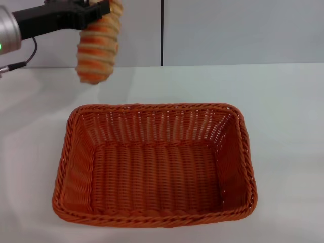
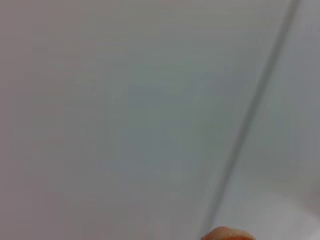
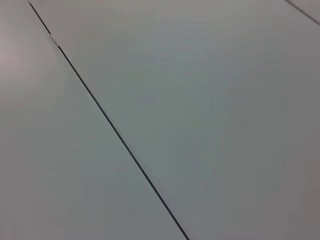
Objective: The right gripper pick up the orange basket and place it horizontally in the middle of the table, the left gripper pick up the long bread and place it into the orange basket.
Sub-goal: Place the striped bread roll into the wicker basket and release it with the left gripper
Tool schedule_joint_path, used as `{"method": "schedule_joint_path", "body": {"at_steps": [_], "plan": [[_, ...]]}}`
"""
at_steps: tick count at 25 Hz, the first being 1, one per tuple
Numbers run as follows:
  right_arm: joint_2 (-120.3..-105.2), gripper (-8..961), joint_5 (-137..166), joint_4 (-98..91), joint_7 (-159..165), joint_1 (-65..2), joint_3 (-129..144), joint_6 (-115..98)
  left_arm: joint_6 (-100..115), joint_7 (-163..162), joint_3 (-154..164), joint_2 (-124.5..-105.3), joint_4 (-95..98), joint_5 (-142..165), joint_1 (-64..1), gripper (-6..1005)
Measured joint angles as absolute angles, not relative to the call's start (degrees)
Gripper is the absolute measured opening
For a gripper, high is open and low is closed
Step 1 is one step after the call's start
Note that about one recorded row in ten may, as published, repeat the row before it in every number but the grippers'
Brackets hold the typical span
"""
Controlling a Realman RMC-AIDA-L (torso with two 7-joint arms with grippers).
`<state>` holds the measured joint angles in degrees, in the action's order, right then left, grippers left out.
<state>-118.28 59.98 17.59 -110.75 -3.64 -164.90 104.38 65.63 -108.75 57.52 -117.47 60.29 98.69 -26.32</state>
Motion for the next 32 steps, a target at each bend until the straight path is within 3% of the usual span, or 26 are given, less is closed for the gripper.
{"method": "schedule_joint_path", "body": {"at_steps": [10,26,32], "plan": [[-118.3,501,60.12,16.78,-110.85,-6.11,-164.88,103.83,93.08,-100.76,50.46,-117.16,55.2,98.4,-27.3,287],[-118.21,500,61.6,16.78,-110.62,-7.29,-164.89,103.44,97.13,-95.34,54.42,-117.91,47.63,99.58,-28.29,268],[-118.22,500,61.62,16.13,-110.48,-7.02,-164.88,103.49,97.41,-95.27,54.15,-117.89,47.02,99.28,-28.29,373]]}}
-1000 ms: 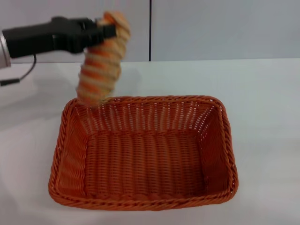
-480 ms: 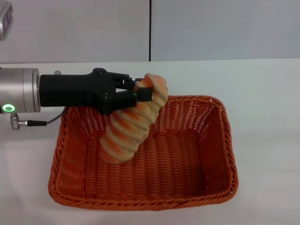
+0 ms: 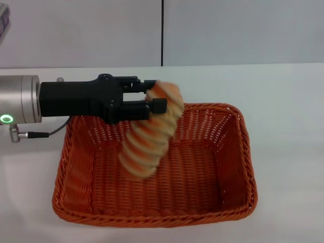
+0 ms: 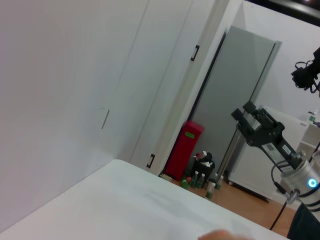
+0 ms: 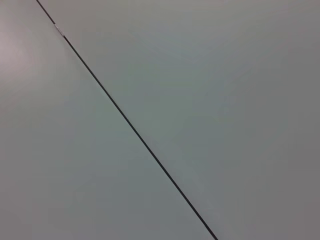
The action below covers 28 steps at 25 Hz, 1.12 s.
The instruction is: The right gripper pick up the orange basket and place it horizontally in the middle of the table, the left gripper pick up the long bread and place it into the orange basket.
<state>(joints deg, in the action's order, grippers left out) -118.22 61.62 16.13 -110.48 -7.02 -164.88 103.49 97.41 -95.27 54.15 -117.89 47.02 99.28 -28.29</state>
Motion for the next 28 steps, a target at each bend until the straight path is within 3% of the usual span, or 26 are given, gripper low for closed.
{"method": "schedule_joint_path", "body": {"at_steps": [1,3,9,20,28], "plan": [[-118.23,500,61.62,15.86,-110.47,-6.99,-164.88,103.51,97.41,-95.27,53.79,-117.87,46.46,99.22,-28.3,391],[-118.23,500,61.62,15.86,-110.47,-6.98,-164.88,103.52,97.42,-95.27,53.66,-117.85,46.18,99.22,-28.3,635],[-118.28,501,61.62,15.77,-110.44,-6.94,-164.88,103.61,97.47,-95.34,51.8,-117.84,45.35,99.07,-28.19,820],[-118.3,501,61.6,15.37,-110.42,-7.05,-164.94,103.65,96.74,-92.96,41.93,-117.86,39.53,94.47,-28.22,814],[-118.3,500,61.5,15.29,-110.74,-7.65,-164.95,103.51,97.0,-75.48,39.03,-117.96,28.29,77.46,-24.87,815]]}}
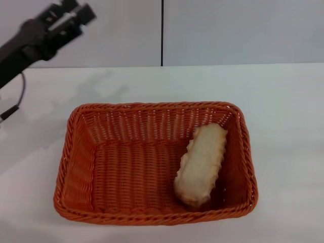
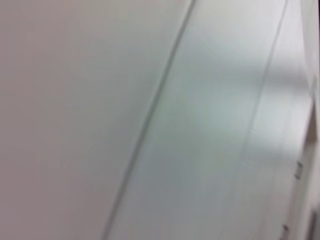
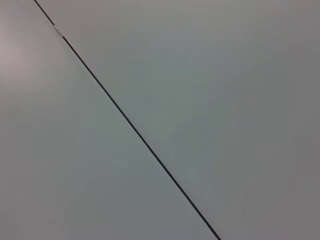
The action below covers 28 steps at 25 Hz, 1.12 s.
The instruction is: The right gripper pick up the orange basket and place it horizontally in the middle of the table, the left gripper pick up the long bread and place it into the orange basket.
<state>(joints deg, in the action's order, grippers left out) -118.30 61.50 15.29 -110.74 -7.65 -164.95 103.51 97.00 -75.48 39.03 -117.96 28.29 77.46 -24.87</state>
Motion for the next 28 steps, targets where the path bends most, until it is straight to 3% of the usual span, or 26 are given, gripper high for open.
{"method": "schedule_joint_path", "body": {"at_steps": [10,25,28], "plan": [[-118.21,499,59.41,15.29,-111.55,-7.94,-165.06,100.76,105.27,-41.95,38.91,-118.53,8.73,47.54,-19.19,796],[-118.23,500,58.97,14.59,-111.62,-9.61,-165.06,99.66,109.23,-28.41,36.71,-118.74,1.5,42.02,-20.14,797],[-118.25,499,58.96,14.5,-111.62,-9.64,-165.06,99.66,109.11,-28.53,36.69,-118.74,1.4,42.0,-20.14,758]]}}
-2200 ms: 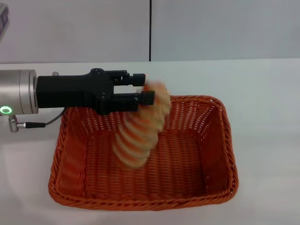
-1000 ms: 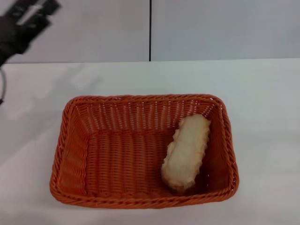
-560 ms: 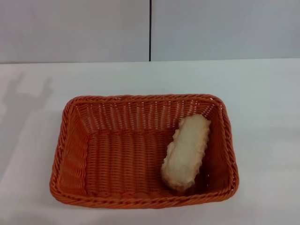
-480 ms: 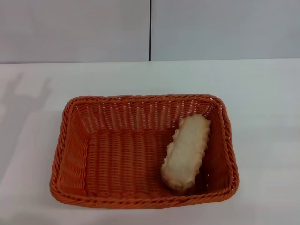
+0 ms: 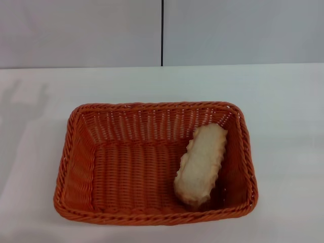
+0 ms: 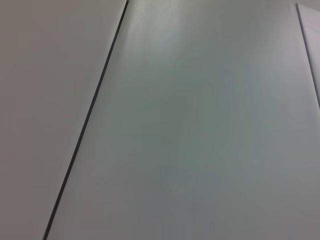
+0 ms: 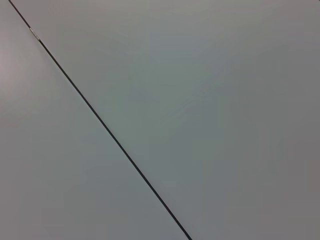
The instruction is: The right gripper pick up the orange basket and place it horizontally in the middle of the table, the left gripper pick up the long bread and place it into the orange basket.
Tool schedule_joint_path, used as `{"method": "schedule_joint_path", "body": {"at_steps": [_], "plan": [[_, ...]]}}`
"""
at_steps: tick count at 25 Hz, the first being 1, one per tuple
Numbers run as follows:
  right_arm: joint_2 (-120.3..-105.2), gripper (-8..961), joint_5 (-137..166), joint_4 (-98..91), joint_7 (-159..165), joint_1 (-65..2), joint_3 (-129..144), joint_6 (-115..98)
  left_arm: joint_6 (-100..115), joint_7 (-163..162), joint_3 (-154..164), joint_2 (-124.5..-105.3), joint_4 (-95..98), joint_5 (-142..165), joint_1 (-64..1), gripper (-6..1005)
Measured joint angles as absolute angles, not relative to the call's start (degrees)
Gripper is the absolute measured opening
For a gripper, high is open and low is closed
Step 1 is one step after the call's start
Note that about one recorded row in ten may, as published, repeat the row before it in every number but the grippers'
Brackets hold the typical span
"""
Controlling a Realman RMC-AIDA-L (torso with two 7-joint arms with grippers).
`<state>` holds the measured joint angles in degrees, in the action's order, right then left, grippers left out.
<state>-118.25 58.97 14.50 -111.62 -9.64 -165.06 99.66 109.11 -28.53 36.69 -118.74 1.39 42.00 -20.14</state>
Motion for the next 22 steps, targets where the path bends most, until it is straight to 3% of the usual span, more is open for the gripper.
{"method": "schedule_joint_path", "body": {"at_steps": [6,10,20,22], "plan": [[-118.29,499,58.97,13.88,-111.7,-9.45,-165.06,99.66,109.24,-28.56,36.75,-118.73,1.28,42.18,-20.11,680],[-118.3,500,58.97,13.81,-111.71,-9.15,-165.06,99.67,109.32,-28.62,36.74,-118.66,1.04,42.36,-19.6,474],[-118.34,501,58.97,13.79,-111.71,-9.02,-165.06,99.67,109.47,-29.21,36.64,-118.64,0.06,42.23,-19.22,179],[-118.36,501,58.97,13.79,-111.71,-8.99,-165.06,99.67,109.5,-29.93,36.65,-118.6,-0.1,42.1,-19.22,179]]}}
